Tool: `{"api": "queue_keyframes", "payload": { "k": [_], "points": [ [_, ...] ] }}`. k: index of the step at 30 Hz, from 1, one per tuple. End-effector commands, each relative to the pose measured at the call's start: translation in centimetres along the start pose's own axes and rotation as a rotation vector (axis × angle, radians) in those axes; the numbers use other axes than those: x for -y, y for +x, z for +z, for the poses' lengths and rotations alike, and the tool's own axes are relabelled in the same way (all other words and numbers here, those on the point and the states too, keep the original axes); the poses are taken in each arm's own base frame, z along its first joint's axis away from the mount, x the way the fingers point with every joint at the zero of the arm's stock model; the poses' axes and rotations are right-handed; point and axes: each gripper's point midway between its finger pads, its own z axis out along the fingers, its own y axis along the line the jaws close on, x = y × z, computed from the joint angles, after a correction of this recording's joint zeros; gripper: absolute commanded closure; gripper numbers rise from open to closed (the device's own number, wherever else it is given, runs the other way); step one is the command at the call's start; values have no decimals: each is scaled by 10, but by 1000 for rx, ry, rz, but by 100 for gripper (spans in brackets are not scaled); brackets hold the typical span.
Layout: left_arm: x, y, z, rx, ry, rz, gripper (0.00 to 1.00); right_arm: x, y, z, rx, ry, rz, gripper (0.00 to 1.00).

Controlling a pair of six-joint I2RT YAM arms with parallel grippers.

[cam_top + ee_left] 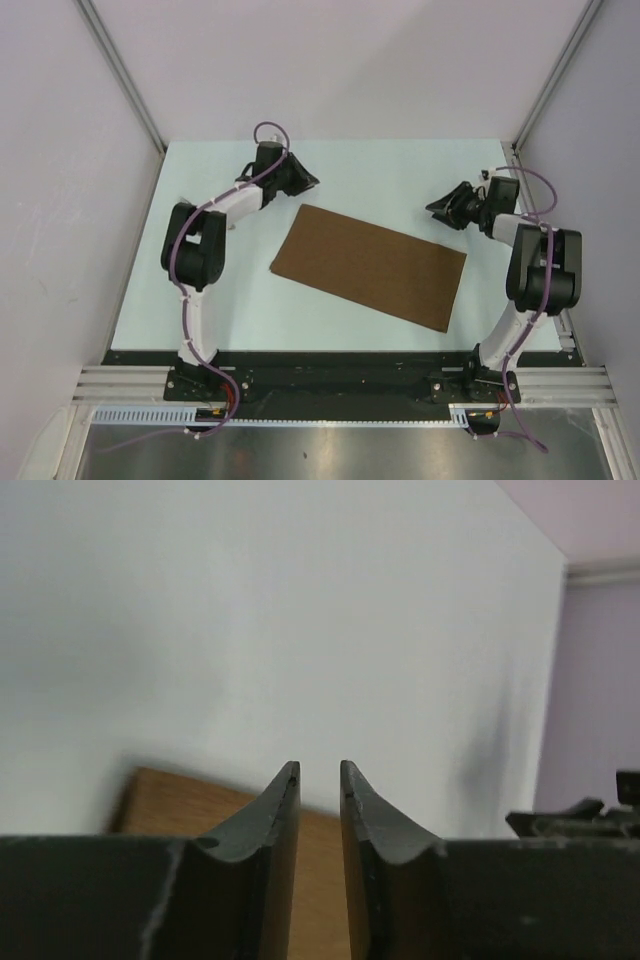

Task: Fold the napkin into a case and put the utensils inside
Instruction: Smooth out the rectangle-folded napkin at the center of the board, then pick up the rectangle-folded napkin from the center of the board.

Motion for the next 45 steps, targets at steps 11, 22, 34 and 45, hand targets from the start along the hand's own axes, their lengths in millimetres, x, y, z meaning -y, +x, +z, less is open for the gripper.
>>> {"api": "queue_keyframes", "payload": {
  "k": [11, 22, 34, 45],
  "points": [
    [-17, 64, 18, -165, 151, -147, 90, 32, 54, -58, 14, -71, 52, 67],
    [-84, 69, 28, -214, -64, -248, 93, 108, 54, -71, 49, -24, 278, 66],
    [-52, 43, 8, -144, -68, -86, 79, 117, 0, -108, 136, 331, 171, 52],
    [79, 125, -143, -191, 203, 238, 41, 99, 99, -150, -29, 685, 62, 31]
  ]
}}
